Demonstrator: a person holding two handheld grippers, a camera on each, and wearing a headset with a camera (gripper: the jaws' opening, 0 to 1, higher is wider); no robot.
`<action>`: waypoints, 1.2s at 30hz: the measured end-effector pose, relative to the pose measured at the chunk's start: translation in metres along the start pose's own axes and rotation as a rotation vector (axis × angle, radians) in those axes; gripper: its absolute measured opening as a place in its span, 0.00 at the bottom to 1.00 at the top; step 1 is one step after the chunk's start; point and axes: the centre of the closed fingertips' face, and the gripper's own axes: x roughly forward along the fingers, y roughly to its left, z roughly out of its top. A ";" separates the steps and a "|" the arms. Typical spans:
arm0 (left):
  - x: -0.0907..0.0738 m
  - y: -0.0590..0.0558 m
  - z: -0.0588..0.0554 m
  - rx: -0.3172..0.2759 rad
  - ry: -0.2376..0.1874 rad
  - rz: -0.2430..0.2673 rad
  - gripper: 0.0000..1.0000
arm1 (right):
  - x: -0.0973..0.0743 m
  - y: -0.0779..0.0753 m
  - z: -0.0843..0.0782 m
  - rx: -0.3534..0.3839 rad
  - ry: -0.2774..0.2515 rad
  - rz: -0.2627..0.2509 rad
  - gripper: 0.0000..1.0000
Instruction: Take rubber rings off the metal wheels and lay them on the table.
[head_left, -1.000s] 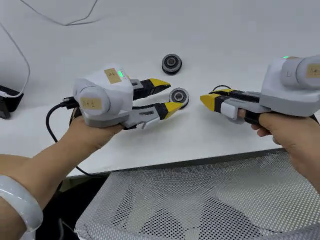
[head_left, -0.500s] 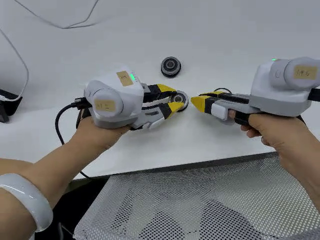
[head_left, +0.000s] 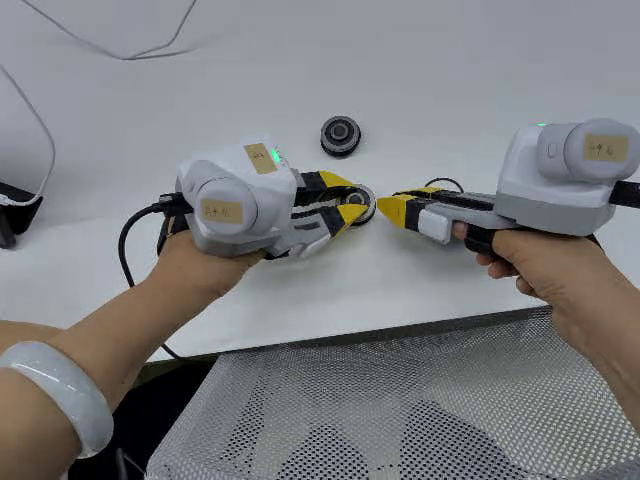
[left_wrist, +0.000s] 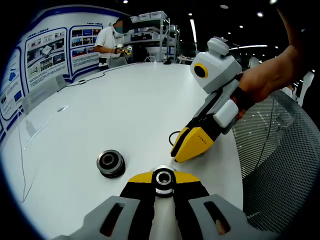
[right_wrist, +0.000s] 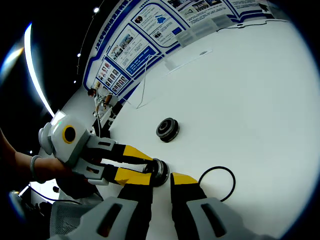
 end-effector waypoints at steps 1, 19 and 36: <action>0.000 0.000 0.000 -0.002 -0.001 0.000 0.13 | 0.001 0.001 0.000 0.008 -0.003 0.007 0.15; -0.002 -0.001 0.000 0.000 -0.010 0.005 0.12 | 0.016 0.004 -0.001 0.130 -0.020 0.047 0.23; -0.002 0.000 -0.001 -0.004 -0.021 0.002 0.12 | 0.018 0.002 -0.005 0.272 -0.012 0.051 0.17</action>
